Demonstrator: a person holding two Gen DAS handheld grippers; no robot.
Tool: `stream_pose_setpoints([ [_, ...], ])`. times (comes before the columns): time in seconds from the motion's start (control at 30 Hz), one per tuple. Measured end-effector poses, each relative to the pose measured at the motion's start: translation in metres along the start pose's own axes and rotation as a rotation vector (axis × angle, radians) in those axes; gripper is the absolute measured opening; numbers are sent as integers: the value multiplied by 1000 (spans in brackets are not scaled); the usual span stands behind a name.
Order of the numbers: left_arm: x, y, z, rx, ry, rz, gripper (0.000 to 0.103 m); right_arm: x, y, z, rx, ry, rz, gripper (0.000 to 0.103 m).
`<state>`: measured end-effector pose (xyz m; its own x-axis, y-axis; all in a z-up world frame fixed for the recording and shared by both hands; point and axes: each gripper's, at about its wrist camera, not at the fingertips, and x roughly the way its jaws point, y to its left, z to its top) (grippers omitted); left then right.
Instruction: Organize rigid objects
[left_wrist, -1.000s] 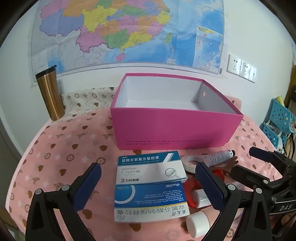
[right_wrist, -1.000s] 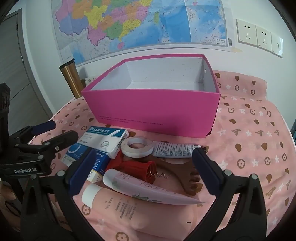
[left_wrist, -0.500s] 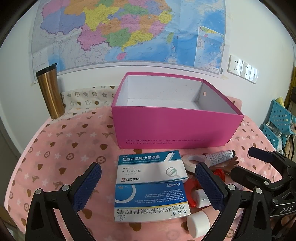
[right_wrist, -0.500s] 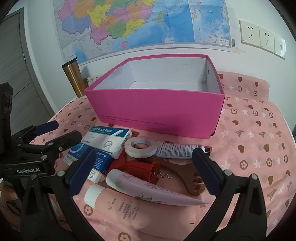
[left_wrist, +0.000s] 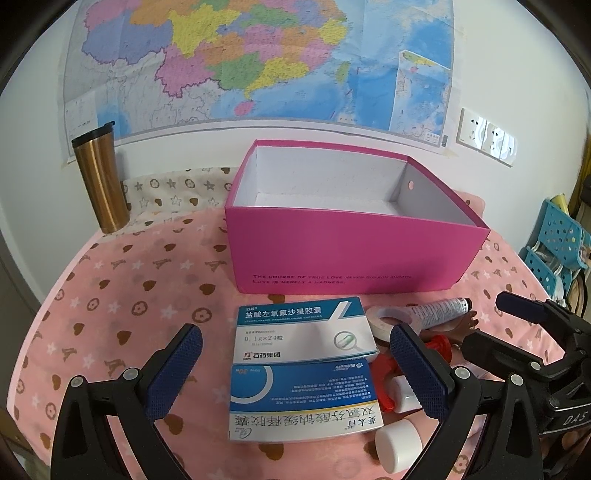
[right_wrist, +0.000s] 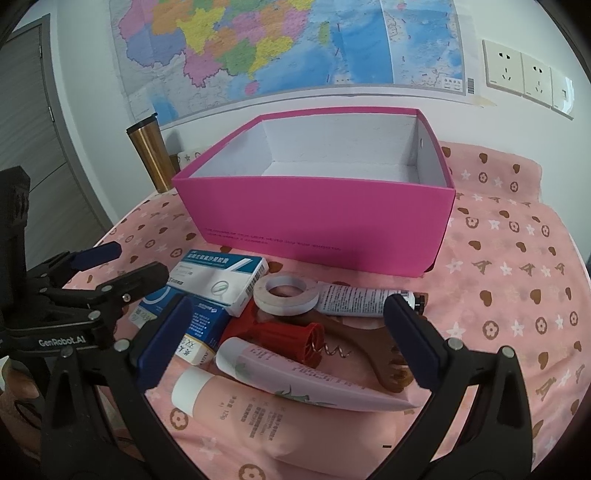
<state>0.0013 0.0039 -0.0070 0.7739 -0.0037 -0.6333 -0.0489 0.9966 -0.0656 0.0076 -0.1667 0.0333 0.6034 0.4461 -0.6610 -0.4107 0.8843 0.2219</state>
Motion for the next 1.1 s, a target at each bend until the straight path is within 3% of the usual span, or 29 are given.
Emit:
stream_pose_setpoints([
  [0.47,6,3,1,-8,14,-1,103,7,4,2,-12,14,15,103],
  [0.67,19,17,0,-14,51,-9,103,20,11,6,-38,46,60,101],
  [0.77,29,27,-1,-32,82,-24,101,28,15,9,-54,69,77,97],
  [1.1,55,50,-7,-80,172,-113,83,62,31,23,-95,151,190,69],
])
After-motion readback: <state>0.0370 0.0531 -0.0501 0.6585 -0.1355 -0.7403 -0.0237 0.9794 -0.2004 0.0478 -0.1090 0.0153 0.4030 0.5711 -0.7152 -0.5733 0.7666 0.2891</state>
